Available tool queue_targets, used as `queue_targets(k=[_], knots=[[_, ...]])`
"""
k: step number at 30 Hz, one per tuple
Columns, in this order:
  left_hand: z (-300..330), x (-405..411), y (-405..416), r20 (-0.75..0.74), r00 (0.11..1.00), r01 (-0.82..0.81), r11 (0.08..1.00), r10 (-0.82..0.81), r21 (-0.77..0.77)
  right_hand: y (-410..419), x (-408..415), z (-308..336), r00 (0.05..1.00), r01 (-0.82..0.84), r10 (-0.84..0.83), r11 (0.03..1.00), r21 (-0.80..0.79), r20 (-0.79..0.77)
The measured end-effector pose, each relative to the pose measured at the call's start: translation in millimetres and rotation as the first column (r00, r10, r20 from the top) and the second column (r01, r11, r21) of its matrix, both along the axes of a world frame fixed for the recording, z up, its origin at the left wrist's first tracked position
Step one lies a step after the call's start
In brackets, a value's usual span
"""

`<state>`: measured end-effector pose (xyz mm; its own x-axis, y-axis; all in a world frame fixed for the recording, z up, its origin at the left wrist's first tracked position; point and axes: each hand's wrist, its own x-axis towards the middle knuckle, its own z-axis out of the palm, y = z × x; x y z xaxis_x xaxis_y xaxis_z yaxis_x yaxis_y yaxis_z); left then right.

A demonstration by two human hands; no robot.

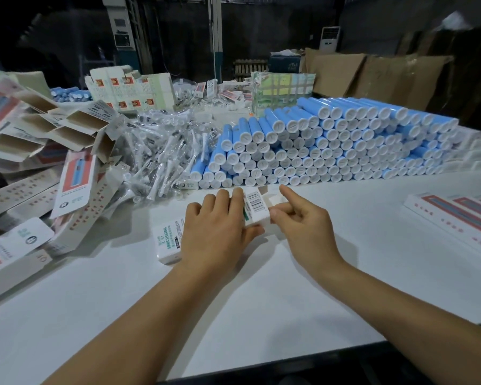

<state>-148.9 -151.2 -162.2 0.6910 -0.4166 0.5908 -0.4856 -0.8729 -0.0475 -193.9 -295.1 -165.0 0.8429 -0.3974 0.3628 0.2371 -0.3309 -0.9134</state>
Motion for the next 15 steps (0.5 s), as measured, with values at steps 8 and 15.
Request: queue_targets(k=[8, 15], knots=[[-4.4, -5.8, -3.4, 0.07, 0.996, 0.052, 0.998, -0.055, 0.039, 3.4, 8.5, 1.3, 0.993, 0.034, -0.038, 0.999, -0.037, -0.115], [-4.7, -8.4, -4.6, 0.144, 0.988, 0.047, 0.998, -0.052, 0.035, 7.6, 3.3, 1.4, 0.997, 0.04, -0.044, 0.997, -0.071, -0.065]])
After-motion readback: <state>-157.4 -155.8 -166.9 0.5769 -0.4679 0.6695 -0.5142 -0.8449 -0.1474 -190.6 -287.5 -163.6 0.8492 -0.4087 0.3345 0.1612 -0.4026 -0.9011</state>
